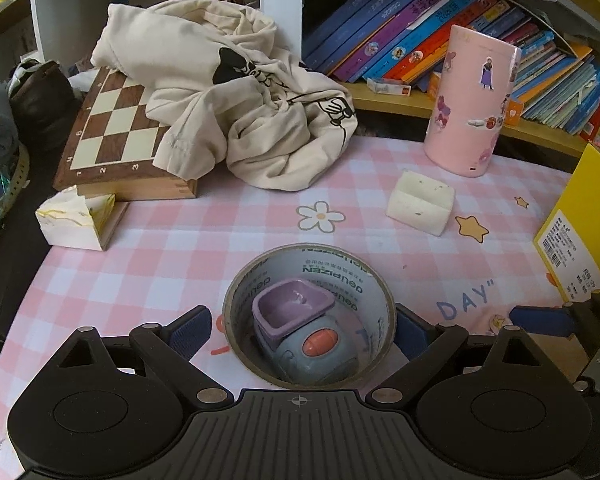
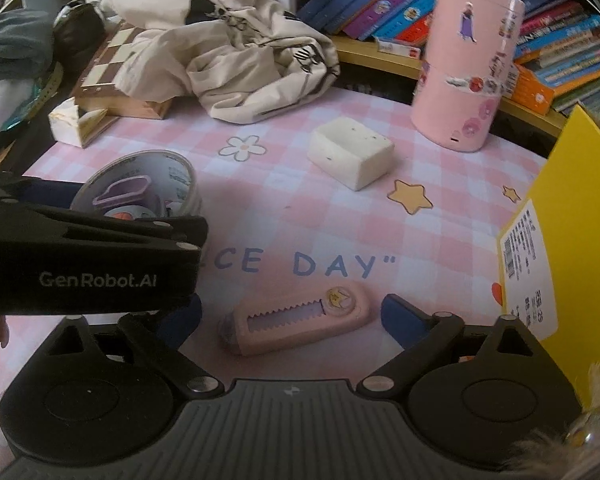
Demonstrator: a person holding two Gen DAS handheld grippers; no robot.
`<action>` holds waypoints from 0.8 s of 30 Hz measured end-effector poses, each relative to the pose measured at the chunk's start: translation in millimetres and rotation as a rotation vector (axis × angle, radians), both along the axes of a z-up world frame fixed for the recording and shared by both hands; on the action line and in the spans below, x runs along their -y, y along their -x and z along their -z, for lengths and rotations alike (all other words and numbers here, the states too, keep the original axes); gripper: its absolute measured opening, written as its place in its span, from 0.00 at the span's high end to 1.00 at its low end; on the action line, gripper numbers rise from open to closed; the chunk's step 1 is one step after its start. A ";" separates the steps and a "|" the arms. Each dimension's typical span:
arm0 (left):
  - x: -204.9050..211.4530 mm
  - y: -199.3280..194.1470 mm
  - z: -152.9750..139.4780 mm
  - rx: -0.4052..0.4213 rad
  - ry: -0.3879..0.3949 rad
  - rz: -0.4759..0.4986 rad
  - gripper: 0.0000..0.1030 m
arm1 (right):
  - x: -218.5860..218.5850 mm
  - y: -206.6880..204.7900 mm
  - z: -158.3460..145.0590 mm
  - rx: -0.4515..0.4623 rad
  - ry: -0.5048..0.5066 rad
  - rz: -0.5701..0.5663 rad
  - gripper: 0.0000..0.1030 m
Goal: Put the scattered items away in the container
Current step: 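Close the right gripper on the pink comb while the left gripper approaches the tape roll, then grasp and lift the tape roll with the left gripper while the right gripper holds the comb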
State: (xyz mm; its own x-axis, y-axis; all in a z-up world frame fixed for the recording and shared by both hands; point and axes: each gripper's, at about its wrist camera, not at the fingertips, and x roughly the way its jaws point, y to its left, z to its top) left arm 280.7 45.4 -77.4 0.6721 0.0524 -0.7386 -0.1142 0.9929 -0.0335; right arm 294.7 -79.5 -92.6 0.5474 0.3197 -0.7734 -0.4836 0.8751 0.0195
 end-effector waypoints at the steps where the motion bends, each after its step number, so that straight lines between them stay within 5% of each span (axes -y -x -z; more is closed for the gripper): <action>1: -0.6 0.6 0.1 0.002 0.013 0.003 0.17 | -0.4 0.3 -0.4 0.002 -0.001 -0.006 0.13; 4: 0.5 3.0 0.1 0.005 0.018 0.004 0.17 | -1.3 2.0 -2.4 0.013 -0.005 -0.023 0.28; 24: -2.8 74.1 -44.3 0.120 0.074 -0.021 0.17 | 23.2 51.3 -28.5 0.027 -0.024 -0.041 0.29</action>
